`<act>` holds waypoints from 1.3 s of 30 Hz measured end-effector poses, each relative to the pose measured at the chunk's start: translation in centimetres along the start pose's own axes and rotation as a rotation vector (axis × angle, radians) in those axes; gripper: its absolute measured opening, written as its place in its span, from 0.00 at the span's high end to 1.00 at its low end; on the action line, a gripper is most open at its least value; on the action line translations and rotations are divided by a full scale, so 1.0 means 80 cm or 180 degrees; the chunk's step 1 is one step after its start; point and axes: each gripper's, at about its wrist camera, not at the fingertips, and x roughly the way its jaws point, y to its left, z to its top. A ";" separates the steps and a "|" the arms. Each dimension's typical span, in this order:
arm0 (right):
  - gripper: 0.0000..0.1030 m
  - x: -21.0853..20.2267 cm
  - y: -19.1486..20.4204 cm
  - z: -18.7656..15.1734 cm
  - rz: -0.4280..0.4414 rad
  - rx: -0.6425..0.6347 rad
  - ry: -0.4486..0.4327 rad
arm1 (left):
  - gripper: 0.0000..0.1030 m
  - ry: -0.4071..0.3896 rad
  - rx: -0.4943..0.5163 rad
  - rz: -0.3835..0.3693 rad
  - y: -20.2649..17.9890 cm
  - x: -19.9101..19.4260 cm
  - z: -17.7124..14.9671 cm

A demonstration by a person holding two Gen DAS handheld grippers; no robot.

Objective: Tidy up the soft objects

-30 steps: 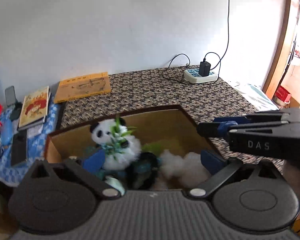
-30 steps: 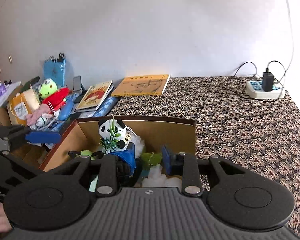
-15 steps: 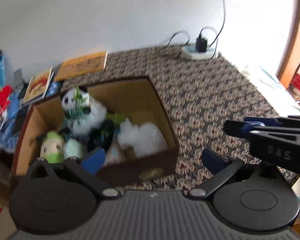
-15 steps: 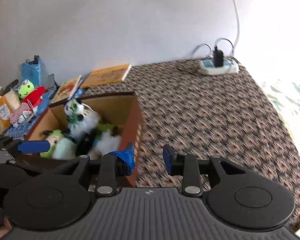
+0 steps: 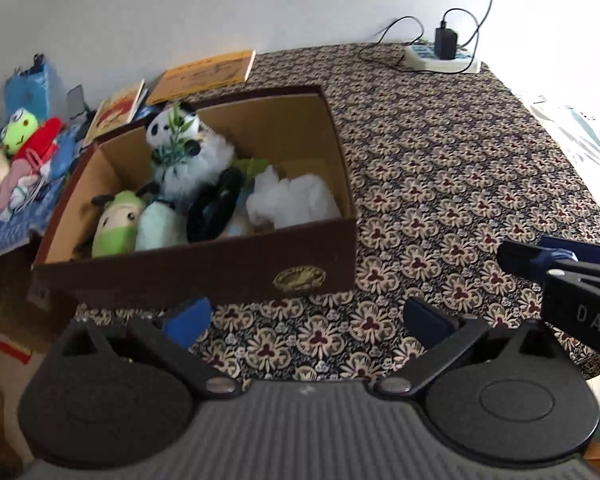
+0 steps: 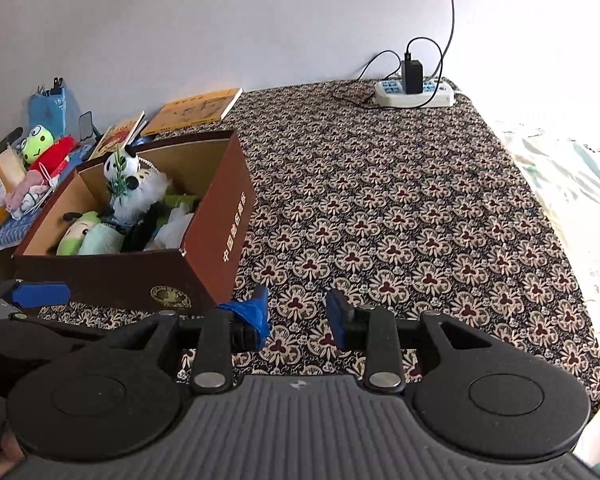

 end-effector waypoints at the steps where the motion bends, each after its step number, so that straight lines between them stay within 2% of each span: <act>1: 0.86 0.000 0.000 0.000 0.0018 -0.0006 0.0013 | 0.01 0.0015 -0.0016 0.0027 0.000 0.000 0.000; 10: 0.85 0.011 0.016 -0.002 0.0123 -0.0126 0.0119 | 0.01 0.0050 -0.0113 0.0226 0.016 -0.001 -0.005; 18: 0.85 0.016 0.052 0.011 0.0095 -0.0241 0.0103 | 0.01 -0.0097 -0.0165 0.0359 0.055 -0.007 0.012; 27: 0.85 0.024 0.111 0.043 0.0086 -0.0268 0.0022 | 0.00 -0.0239 -0.0220 0.0336 0.117 -0.008 0.041; 31: 0.84 0.030 0.135 0.056 0.0060 -0.0278 -0.0027 | 0.00 -0.0230 -0.0237 0.0228 0.147 -0.003 0.058; 39: 0.84 0.045 0.175 0.081 -0.0028 -0.0141 -0.0167 | 0.00 -0.0334 -0.0018 0.0257 0.182 0.005 0.081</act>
